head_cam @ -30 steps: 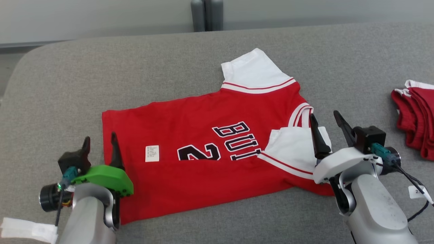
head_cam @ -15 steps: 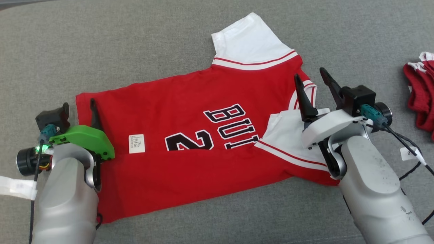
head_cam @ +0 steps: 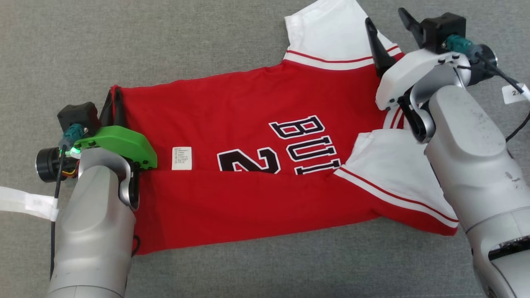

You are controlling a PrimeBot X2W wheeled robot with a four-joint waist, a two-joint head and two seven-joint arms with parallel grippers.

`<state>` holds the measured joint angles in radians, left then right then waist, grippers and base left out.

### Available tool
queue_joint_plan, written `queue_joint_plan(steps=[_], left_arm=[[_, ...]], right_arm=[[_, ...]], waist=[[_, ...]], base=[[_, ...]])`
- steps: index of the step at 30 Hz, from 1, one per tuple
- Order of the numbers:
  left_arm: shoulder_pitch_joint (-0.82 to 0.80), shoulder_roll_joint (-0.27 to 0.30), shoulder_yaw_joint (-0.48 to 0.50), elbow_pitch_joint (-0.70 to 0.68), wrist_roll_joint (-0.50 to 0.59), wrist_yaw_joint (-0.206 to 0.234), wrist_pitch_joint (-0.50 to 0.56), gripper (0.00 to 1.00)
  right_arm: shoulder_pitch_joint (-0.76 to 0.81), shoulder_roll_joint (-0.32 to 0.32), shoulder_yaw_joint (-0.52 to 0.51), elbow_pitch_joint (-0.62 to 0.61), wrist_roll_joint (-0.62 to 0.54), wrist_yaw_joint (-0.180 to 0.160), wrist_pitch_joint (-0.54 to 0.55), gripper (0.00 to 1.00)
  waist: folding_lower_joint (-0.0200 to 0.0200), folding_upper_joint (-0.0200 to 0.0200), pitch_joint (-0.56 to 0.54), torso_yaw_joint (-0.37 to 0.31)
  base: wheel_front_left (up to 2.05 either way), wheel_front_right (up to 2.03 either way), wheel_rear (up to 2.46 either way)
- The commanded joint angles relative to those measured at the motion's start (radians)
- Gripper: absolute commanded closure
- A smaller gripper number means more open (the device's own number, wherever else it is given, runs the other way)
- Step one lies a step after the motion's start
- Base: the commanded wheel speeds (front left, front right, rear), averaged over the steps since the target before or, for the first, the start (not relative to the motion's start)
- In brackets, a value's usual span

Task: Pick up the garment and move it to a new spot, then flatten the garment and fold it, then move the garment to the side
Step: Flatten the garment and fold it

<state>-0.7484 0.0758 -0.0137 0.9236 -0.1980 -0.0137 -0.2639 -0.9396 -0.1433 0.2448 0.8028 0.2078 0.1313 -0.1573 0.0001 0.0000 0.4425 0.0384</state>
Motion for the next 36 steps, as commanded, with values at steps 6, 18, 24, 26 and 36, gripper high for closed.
queue_joint_plan(steps=[6,18,24,26,36], left_arm=[[-0.023,-0.019,-0.031,-0.069,-0.009,-0.018,0.0,1.0],[-0.022,-0.023,-0.165,-0.147,-0.111,0.005,0.001,1.0],[-0.025,-0.023,-0.206,-0.166,-0.142,0.024,0.001,1.0],[-0.031,-0.023,-0.21,-0.178,-0.149,0.027,0.001,1.0],[-0.045,-0.023,-0.158,-0.287,-0.085,0.035,0.0,1.0]], right_arm=[[-0.149,-0.029,0.009,0.128,-0.015,-0.001,0.082,0.0],[-0.312,-0.041,-0.001,0.334,-0.061,-0.001,0.132,0.0],[-0.337,-0.046,-0.021,0.416,-0.094,-0.001,0.13,0.34],[-0.342,-0.042,-0.028,0.427,-0.096,-0.001,0.119,1.0],[-0.412,-0.066,-0.104,0.412,-0.136,-0.002,-0.063,1.0]], waist=[[-0.0001,0.0,0.078,0.097],[-0.0001,0.0,0.133,0.16],[-0.0001,0.0,0.142,0.17],[-0.0001,0.0,0.144,0.17],[-0.0001,0.0,0.134,0.146]], base=[[0.0,0.0,0.0],[0.0,0.0,0.0],[0.0,0.0,0.0],[0.0,0.0,0.0],[0.0,0.0,0.0]])
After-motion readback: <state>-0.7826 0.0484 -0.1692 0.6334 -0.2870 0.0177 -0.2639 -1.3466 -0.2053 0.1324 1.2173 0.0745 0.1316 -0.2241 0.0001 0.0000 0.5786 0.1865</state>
